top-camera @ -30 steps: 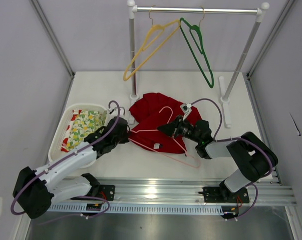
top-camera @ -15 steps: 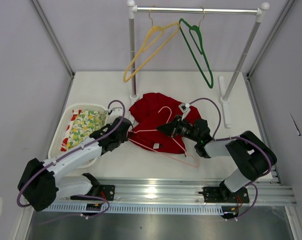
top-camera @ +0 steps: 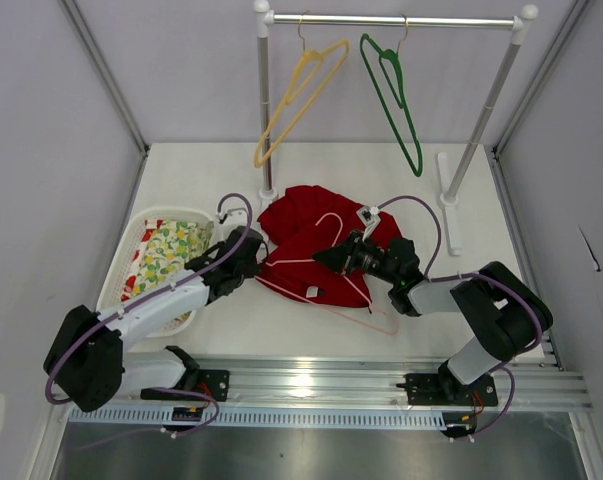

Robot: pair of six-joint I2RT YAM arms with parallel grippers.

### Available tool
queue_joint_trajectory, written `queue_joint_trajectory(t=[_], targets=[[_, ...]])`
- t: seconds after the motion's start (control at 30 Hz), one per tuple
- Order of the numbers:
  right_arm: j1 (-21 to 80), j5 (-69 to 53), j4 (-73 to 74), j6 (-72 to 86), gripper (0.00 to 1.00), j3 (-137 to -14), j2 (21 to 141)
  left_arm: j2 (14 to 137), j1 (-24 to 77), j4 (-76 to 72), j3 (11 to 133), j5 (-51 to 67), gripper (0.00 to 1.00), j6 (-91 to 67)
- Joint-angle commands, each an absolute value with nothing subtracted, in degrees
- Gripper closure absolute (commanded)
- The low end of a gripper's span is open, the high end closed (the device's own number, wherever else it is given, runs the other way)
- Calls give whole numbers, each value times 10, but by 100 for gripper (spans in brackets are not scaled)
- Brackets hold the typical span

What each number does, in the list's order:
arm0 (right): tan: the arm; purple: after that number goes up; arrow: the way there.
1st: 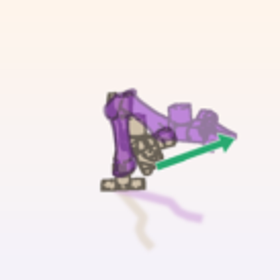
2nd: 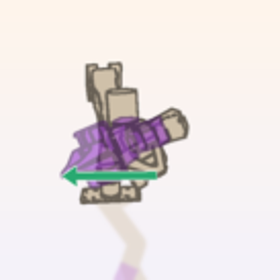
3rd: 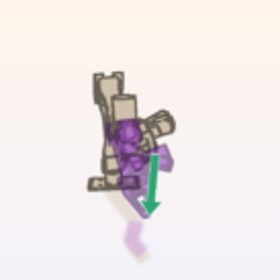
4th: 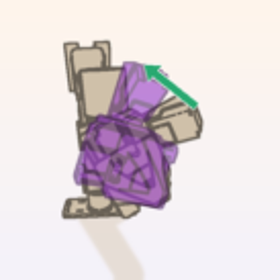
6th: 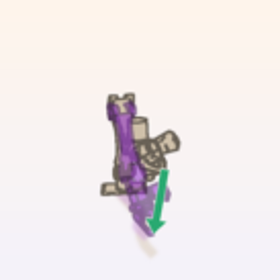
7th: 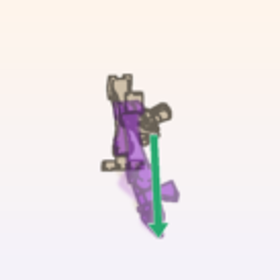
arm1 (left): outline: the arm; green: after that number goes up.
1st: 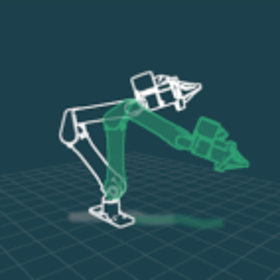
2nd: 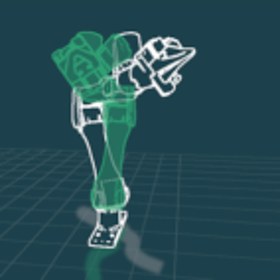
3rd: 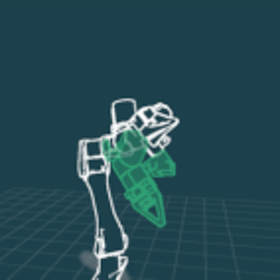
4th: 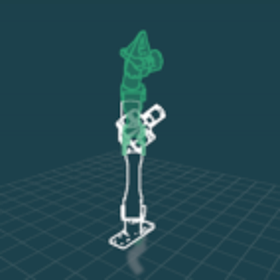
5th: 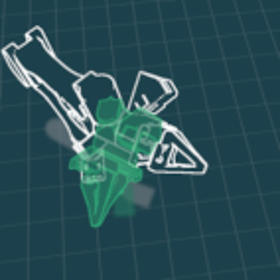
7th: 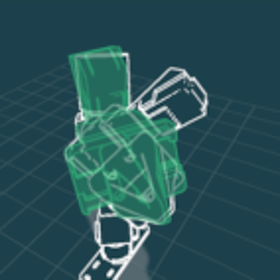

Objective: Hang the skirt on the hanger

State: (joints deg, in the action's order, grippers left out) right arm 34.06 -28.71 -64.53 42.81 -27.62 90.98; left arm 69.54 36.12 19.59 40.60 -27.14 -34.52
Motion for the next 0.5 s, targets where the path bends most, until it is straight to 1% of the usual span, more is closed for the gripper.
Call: queue_joint_trajectory(t=[0.0,0.47], targets=[[344,-281,-674,415,100,-294,908,712,354,150,408,-247,100,-344],[344,-284,-665,410,100,-298,905,712,353,98,373,-181,100,-348]])
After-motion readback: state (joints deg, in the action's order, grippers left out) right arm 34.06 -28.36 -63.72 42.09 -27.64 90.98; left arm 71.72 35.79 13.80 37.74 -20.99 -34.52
